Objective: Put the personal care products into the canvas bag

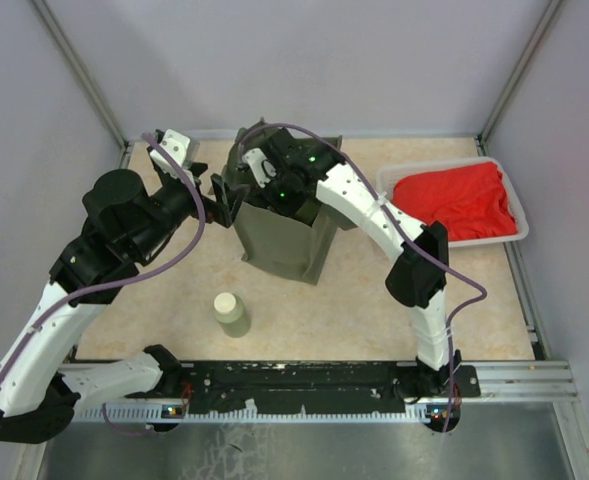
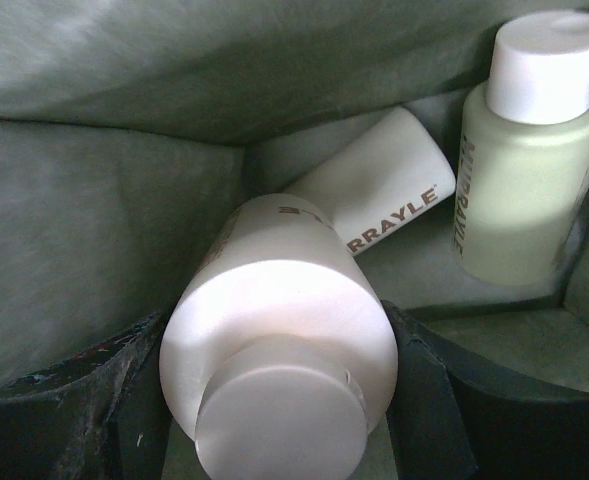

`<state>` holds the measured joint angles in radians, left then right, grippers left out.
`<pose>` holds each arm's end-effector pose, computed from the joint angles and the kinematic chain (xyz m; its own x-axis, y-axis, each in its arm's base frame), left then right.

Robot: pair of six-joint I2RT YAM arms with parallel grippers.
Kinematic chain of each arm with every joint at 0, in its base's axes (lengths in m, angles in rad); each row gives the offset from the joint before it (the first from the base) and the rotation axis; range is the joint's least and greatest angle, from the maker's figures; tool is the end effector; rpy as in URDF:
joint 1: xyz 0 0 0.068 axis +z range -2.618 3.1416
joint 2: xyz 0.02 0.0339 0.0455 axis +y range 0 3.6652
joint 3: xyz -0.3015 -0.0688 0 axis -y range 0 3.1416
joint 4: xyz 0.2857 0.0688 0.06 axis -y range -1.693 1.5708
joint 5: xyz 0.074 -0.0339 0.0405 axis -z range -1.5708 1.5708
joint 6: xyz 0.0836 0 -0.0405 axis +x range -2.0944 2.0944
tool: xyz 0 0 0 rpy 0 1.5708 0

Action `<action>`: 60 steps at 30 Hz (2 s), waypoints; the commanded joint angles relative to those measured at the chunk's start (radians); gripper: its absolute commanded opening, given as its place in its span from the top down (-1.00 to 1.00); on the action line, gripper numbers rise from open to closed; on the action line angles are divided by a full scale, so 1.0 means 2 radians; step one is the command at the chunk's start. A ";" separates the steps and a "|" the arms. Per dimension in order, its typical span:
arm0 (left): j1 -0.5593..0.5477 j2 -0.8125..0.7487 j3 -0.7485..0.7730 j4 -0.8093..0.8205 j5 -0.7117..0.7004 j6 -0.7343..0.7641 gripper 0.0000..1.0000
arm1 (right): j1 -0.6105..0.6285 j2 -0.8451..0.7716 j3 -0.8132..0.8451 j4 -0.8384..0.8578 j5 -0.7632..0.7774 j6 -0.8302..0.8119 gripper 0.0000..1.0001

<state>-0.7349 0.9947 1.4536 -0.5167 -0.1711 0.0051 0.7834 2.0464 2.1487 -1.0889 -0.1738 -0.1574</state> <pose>0.1887 -0.1513 0.5376 -0.0401 0.0430 -0.9983 0.5348 0.8448 0.0149 0.3599 0.3789 0.3400 -0.4642 -0.6802 -0.5673 -0.8458 0.5305 0.0560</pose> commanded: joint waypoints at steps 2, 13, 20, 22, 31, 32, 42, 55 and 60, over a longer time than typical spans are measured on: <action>0.001 -0.002 -0.009 0.010 0.004 0.004 -1.00 | 0.003 -0.049 -0.011 -0.001 0.044 -0.007 1.00; 0.001 0.002 -0.009 0.013 0.007 0.003 -1.00 | 0.003 -0.104 -0.129 -0.008 0.086 -0.009 1.00; 0.001 0.009 -0.007 0.017 0.011 0.004 -1.00 | 0.000 -0.122 -0.149 0.002 0.092 -0.008 1.00; 0.001 0.010 -0.007 0.018 0.012 0.004 -1.00 | 0.000 -0.119 -0.159 0.008 0.091 -0.008 1.00; 0.001 0.010 -0.002 0.012 0.007 0.007 -1.00 | -0.006 -0.115 -0.238 0.072 0.084 0.006 1.00; 0.001 0.010 -0.002 0.013 0.007 0.006 -1.00 | -0.006 -0.113 -0.244 0.076 0.084 0.006 1.00; 0.001 0.022 0.005 0.011 0.011 0.007 -1.00 | -0.007 -0.115 -0.274 0.094 0.078 0.008 -0.16; 0.001 0.027 0.008 0.010 0.013 0.007 -1.00 | -0.007 -0.143 -0.214 0.055 0.089 -0.001 -0.99; 0.001 0.033 0.003 0.015 0.014 0.006 -1.00 | -0.007 -0.190 -0.157 0.039 0.120 0.011 -0.99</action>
<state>-0.7349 1.0508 1.4410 -0.5087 -0.1558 0.0055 0.7673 1.8286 1.6985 -0.9668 0.0177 -0.1467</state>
